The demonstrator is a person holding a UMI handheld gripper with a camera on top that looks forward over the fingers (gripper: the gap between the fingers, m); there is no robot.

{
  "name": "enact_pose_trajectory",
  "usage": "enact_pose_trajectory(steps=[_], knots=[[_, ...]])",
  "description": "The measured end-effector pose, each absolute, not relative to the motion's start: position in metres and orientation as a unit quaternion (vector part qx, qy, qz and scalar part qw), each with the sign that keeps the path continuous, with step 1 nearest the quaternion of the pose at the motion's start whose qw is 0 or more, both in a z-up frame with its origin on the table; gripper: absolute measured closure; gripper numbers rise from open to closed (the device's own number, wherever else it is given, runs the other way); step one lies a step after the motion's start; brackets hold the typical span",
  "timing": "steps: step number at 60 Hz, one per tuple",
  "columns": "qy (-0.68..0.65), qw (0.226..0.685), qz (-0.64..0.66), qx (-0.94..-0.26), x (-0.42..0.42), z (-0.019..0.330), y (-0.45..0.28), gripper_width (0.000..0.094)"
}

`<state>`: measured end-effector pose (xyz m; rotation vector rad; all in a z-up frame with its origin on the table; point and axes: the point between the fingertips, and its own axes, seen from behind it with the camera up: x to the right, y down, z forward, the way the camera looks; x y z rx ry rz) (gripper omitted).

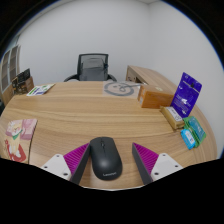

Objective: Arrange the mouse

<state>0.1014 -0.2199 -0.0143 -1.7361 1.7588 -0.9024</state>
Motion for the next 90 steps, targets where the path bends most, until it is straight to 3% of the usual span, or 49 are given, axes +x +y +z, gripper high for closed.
enact_pose_trajectory(steps=[15,20,26,40,47,56,67,79,84,90], knots=[[0.653,0.251,-0.332,-0.633,0.108,-0.016,-0.227,0.0082],[0.654,0.256,-0.320,-0.635,0.108,-0.018,-0.221,0.0194],[0.651,0.262,-0.309,-0.643,0.108,-0.020,-0.210,0.0434],[0.654,0.263,-0.306,-0.639,0.106,-0.020,-0.209,0.0514],[0.658,0.259,-0.305,-0.638,0.107,-0.019,-0.210,0.0626],[0.664,0.250,-0.302,-0.636,0.107,-0.017,-0.211,0.0647],[0.658,0.265,-0.331,-0.623,0.115,0.058,-0.198,0.0647],[0.610,0.332,-0.329,-0.639,0.132,0.152,-0.091,0.0645],[0.590,0.354,-0.317,-0.653,0.134,0.161,-0.035,0.0647],[0.570,0.367,-0.290,-0.675,0.131,0.144,0.037,0.0646]])
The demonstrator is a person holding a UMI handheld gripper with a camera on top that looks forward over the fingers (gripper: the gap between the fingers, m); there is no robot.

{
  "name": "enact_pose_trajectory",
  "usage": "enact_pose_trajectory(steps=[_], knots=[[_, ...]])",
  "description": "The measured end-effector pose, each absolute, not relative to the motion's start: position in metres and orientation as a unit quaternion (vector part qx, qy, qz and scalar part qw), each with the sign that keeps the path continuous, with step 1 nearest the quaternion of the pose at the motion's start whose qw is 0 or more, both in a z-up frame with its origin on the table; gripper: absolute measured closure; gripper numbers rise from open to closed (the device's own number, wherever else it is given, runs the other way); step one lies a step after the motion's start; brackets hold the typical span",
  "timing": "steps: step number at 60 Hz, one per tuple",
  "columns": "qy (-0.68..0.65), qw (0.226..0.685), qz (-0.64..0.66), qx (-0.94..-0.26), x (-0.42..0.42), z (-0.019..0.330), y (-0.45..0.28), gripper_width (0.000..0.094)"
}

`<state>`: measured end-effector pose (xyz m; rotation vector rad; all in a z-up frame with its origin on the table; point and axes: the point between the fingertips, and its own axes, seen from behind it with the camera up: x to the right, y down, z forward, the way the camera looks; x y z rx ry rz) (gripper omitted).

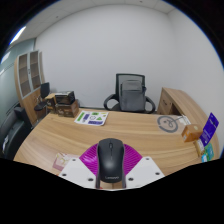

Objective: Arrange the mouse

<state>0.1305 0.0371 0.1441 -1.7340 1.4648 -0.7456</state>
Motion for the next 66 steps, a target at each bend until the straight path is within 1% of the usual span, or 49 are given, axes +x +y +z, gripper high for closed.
enact_pose_trajectory(steps=[6,12,20,27,30,35,41,42,43,45,46,48,52,57,66], knots=[[0.560,0.362,-0.268,-0.696,0.123,0.106,0.090,0.0646],[0.562,0.352,-0.253,-0.704,0.113,0.065,0.125,0.0638],[0.569,0.331,-0.241,-0.713,0.098,0.017,0.141,0.0638],[0.573,0.313,-0.239,-0.719,0.088,-0.008,0.141,0.0637],[0.573,0.306,-0.240,-0.721,0.085,-0.014,0.140,0.0615],[0.554,0.305,-0.261,-0.729,0.086,-0.013,0.140,0.0552],[0.547,0.302,-0.266,-0.734,0.084,-0.011,0.141,0.0443],[0.548,0.301,-0.267,-0.733,0.084,-0.010,0.140,0.0398],[0.548,0.299,-0.267,-0.734,0.084,-0.009,0.140,0.0322],[0.548,0.297,-0.269,-0.734,0.082,-0.005,0.139,0.0104],[0.549,0.298,-0.270,-0.732,0.082,0.000,0.137,0.0055],[0.549,0.301,-0.273,-0.731,0.082,0.009,0.135,0.0099],[0.552,0.306,-0.278,-0.724,0.077,0.033,0.128,0.0068],[0.549,0.321,-0.278,-0.719,0.063,0.072,0.118,0.0069],[0.557,0.333,-0.281,-0.706,0.018,0.145,0.071,0.0069]])
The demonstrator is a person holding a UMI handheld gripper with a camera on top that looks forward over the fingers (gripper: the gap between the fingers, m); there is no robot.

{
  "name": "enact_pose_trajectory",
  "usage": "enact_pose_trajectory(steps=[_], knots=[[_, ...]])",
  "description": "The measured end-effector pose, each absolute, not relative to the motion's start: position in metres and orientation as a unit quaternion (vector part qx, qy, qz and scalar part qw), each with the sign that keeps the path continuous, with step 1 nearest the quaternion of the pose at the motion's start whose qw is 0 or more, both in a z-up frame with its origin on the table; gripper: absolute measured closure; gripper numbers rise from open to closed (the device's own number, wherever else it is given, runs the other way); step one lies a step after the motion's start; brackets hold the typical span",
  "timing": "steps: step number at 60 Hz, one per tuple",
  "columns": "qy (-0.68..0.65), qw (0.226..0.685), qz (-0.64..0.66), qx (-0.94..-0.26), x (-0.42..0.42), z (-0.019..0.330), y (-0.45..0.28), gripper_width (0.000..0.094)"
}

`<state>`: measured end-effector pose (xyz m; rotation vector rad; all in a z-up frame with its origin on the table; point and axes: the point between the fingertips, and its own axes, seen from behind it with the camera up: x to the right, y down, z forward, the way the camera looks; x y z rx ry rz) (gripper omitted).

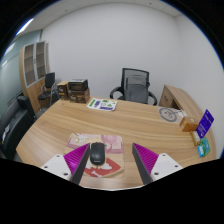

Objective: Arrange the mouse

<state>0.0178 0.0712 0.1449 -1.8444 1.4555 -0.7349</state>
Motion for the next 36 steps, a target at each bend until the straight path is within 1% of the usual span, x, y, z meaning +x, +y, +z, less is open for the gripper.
enact_pose_trajectory(steps=[8,13,19,28,36], knots=[[0.572,0.338,-0.288,-0.689,-0.029,0.193,0.015,0.0067],[0.582,0.338,-0.289,-0.680,-0.060,0.212,-0.018,0.0069],[0.593,0.331,-0.296,-0.671,-0.091,0.226,-0.058,0.0069],[0.605,0.324,-0.314,-0.657,-0.130,0.237,-0.110,0.0067],[0.611,0.321,-0.324,-0.647,-0.157,0.244,-0.142,0.0070]])
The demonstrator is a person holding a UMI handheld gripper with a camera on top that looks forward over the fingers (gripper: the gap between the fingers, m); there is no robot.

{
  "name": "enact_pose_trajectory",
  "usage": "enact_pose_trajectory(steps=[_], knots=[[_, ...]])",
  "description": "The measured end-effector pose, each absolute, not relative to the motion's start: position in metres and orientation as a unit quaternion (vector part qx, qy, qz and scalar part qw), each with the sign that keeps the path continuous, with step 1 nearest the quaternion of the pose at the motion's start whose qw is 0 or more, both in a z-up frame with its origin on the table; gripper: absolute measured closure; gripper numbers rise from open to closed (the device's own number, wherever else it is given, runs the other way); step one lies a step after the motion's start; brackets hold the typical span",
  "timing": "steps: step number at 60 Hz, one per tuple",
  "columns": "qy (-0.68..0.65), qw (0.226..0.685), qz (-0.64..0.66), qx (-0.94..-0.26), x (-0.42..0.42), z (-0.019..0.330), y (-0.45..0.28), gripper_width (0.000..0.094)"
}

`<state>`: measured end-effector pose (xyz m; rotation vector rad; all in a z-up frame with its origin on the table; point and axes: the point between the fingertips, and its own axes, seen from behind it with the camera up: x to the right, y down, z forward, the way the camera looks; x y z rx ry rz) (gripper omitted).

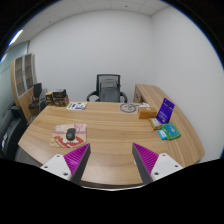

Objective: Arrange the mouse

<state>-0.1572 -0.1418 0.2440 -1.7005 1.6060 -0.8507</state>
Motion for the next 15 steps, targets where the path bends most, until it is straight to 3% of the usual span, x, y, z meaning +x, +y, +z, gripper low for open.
enact_pose_trajectory(steps=[15], knots=[[0.613,0.320,-0.326,-0.645,-0.197,0.248,-0.170,0.0068]])
